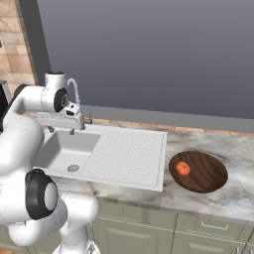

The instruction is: There is a mixed pile of frozen fruits and vegetables on the counter. Locate all the frozen vegetables and place the items in a bowl on the counter. Take all the frozen fruits and defrost them in a running sink.

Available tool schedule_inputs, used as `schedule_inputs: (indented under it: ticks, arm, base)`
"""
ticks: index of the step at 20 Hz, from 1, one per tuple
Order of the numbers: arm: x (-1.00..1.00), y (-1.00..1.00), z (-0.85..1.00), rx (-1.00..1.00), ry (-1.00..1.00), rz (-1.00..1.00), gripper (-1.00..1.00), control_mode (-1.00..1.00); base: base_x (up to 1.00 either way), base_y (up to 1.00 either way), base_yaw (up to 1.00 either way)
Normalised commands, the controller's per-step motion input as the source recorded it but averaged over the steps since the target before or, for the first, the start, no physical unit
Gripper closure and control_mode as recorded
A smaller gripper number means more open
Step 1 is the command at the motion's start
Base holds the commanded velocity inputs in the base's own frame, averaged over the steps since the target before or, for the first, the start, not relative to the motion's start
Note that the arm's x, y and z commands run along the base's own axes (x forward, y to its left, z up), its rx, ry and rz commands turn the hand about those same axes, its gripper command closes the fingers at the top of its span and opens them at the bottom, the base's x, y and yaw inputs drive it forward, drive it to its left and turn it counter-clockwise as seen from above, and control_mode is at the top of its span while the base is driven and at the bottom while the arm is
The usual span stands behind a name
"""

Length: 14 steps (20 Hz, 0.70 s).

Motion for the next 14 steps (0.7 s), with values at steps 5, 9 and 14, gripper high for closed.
schedule_inputs:
  ticks: [5,9,14]
  arm:
    - [0.08,0.56,0.00,0.00,0.01,0.24,-1.00,-1.00]
    - [0.06,0.58,0.00,0.00,0.01,0.22,-1.00,-1.00]
    - [0.06,0.55,0.00,0.00,0.02,0.19,-1.00,-1.00]
  base:
    - [0.00,0.00,0.00]
    - [0.00,0.00,0.00]
    - [0.00,0.00,0.00]
